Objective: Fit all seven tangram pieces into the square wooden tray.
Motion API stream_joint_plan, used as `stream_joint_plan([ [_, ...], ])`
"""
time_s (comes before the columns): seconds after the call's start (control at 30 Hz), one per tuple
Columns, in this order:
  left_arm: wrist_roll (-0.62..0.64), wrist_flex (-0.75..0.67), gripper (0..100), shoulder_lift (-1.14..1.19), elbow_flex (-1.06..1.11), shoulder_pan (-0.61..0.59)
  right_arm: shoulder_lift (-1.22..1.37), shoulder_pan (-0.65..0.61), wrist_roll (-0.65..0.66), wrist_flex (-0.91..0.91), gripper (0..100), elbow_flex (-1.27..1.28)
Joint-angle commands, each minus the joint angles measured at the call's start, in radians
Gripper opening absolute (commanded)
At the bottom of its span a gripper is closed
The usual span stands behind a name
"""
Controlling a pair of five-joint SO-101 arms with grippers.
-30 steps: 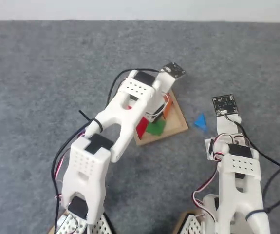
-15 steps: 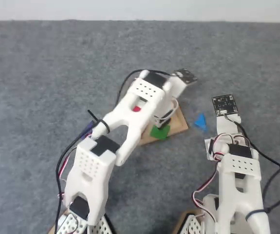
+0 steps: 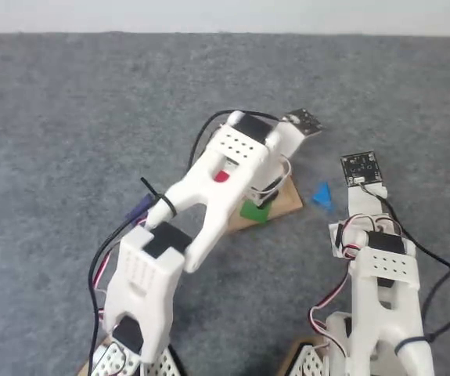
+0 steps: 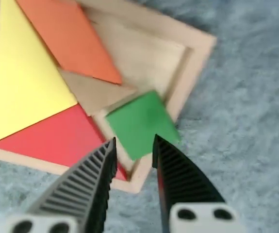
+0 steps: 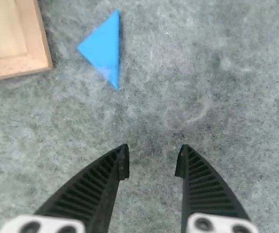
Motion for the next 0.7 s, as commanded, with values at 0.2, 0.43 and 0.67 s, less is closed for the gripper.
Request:
stream_joint_plan([
  [0.2,0.028,-0.031,12,0.034,-0.024,0.081,-0.028,-0.01,0.011,-0.016,17.7,-0.025],
  [0.43,-0.005,-0.028,12,0.054,-0.025,-0.003,-0.028,-0.01,0.012,-0.016,17.7,-0.025],
  [0.67,-0.057,-0.044,12,0.061,-0.024,-0.087,-0.028,-0.01,0.012,-0.016,17.7,-0.025],
])
